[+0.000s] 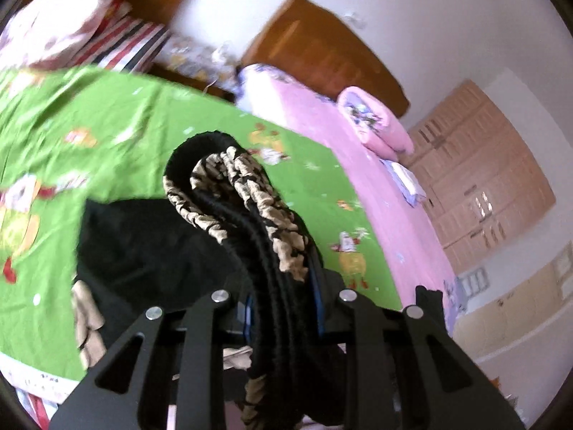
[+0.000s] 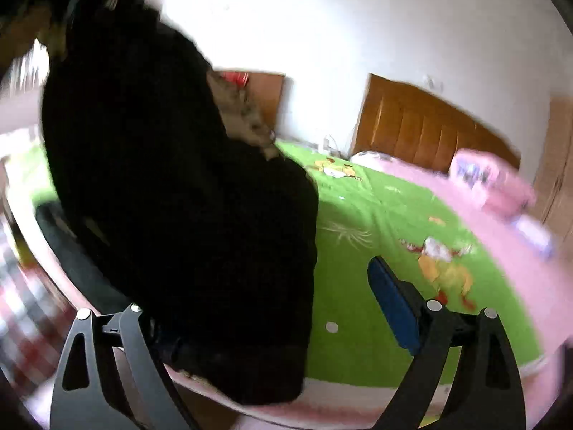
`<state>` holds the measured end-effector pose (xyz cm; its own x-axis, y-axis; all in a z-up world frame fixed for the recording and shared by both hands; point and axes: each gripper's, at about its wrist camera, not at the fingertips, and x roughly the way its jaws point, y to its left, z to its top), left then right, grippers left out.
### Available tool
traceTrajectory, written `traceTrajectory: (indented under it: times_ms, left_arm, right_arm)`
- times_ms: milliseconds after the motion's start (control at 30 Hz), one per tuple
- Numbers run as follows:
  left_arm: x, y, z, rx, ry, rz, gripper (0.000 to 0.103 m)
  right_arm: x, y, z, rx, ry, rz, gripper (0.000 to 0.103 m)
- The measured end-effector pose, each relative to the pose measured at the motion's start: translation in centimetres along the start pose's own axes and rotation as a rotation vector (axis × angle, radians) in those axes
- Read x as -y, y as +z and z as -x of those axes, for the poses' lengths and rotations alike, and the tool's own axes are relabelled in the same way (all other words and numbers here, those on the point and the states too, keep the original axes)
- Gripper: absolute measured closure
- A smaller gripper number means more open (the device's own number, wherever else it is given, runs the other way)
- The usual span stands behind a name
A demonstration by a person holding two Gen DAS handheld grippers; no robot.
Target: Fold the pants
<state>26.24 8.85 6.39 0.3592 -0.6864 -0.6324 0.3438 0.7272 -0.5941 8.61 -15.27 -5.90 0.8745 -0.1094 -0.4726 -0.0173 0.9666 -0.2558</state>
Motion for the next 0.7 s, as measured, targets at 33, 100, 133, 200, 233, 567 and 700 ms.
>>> traceTrajectory:
  times_ms: [33,100,133,200,233,567,700]
  left_arm:
    - [-1.2,0.0,-0.1,-0.007,0.004,0.022,0.079]
    - [-4.7,-0.5,-0.9,-0.023,-0.004,0.081,0.079]
    - [-6.1,-0.7,-1.3,-0.032,-0.010,0.107,0.079]
    - [-8.4,-1.1,-2.4,-0.051,-0.014,0.152,0.079]
    - [-9.2,-1.2,-2.6,-0.056,-0.017,0.163,0.079]
    - [-10.8,-2.7,-0.4,-0.006,0.128,0.128,0.079]
    - [-15.0,-4.5,-1.7,-0.012,0.101,0.239,0.079]
  right_arm:
    - [-0.7,-0.4,-0.8,-0.026,-0.057,0.065,0.015]
    - [-0.5,-0.9,-0.6,-0.005,-0.072,0.067,0.015]
    - [-0.2,-0.8,-0.4,-0.004,-0.094,0.063,0.015]
    - [0.2,-0.6,0.4,0.033,-0.115,0.063,0.015]
    - [0.2,-0.4,0.8,0.050,-0.118,0.061,0.015]
    - [-0.2,-1.1,0.1,0.017,-0.076,0.065,0.015]
    - [0.9,-1.4,-0.6,-0.008,-0.063,0.048,0.015]
